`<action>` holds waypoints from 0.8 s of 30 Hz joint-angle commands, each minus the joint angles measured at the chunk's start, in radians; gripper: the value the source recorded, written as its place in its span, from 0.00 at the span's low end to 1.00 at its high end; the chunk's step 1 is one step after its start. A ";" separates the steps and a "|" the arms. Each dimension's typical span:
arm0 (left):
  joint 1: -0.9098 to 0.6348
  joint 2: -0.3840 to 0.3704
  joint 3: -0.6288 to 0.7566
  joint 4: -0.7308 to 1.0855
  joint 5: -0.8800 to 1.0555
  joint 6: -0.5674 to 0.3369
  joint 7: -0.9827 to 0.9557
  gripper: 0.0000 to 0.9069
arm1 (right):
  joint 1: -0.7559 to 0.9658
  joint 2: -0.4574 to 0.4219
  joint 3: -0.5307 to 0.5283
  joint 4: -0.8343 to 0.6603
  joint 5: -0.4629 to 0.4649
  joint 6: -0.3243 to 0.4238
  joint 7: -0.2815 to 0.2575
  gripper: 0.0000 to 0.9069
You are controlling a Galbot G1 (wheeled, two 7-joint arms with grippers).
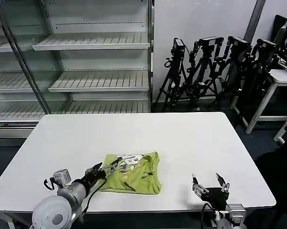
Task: Fold and organize the clothes.
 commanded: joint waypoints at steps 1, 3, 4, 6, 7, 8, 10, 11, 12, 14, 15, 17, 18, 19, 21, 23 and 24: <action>-0.016 -0.052 -0.010 0.137 -0.035 0.017 0.055 1.00 | -0.004 0.000 0.009 0.001 0.000 -0.001 0.004 1.00; -0.021 -0.060 -0.006 0.163 -0.037 0.018 0.069 1.00 | -0.002 0.005 0.009 -0.001 0.003 -0.001 0.008 1.00; -0.020 -0.061 -0.006 0.167 -0.038 0.018 0.073 1.00 | 0.000 0.009 0.007 -0.001 0.007 -0.001 0.012 1.00; -0.015 -0.065 -0.007 0.168 -0.044 0.018 0.086 1.00 | 0.002 0.014 0.002 0.001 0.009 -0.001 0.013 1.00; -0.014 -0.066 -0.007 0.169 -0.044 0.017 0.092 1.00 | 0.003 0.015 0.000 0.000 0.008 -0.001 0.014 1.00; -0.016 -0.067 -0.007 0.171 -0.045 0.017 0.097 1.00 | 0.002 0.016 -0.001 0.000 0.008 -0.001 0.014 1.00; -0.020 -0.069 -0.008 0.174 -0.053 0.017 0.104 1.00 | 0.000 0.017 -0.001 0.001 0.007 -0.001 0.015 1.00; -0.021 -0.071 -0.009 0.172 -0.063 0.017 0.106 1.00 | -0.001 0.017 0.001 0.002 0.007 -0.001 0.015 1.00; -0.020 -0.073 -0.010 0.170 -0.073 0.017 0.111 1.00 | -0.001 0.017 0.003 0.004 0.007 -0.001 0.014 1.00; -0.020 -0.082 -0.010 0.162 -0.081 0.017 0.115 1.00 | -0.002 0.016 0.004 0.006 0.008 -0.001 0.015 1.00; -0.021 -0.087 -0.010 0.163 -0.086 0.015 0.114 0.93 | -0.003 0.016 0.006 0.008 0.008 -0.001 0.015 1.00; -0.024 -0.091 -0.009 0.167 -0.087 0.009 0.111 0.47 | -0.005 0.016 0.007 0.012 0.008 -0.002 0.016 1.00; -0.025 -0.093 -0.008 0.171 -0.087 0.005 0.107 0.31 | -0.006 0.016 0.007 0.014 0.007 -0.002 0.016 1.00; -0.025 -0.094 -0.008 0.176 -0.087 0.001 0.103 0.10 | -0.008 0.016 0.009 0.016 0.007 -0.003 0.016 1.00; -0.023 -0.096 -0.007 0.186 -0.085 -0.005 0.095 0.06 | -0.011 0.016 0.011 0.021 0.007 -0.003 0.016 1.00; -0.019 -0.097 -0.007 0.187 -0.084 -0.007 0.094 0.04 | -0.014 0.015 0.015 0.024 0.007 -0.002 0.015 1.00; -0.017 -0.097 -0.008 0.185 -0.085 -0.008 0.095 0.06 | -0.016 0.015 0.019 0.025 0.007 -0.002 0.015 1.00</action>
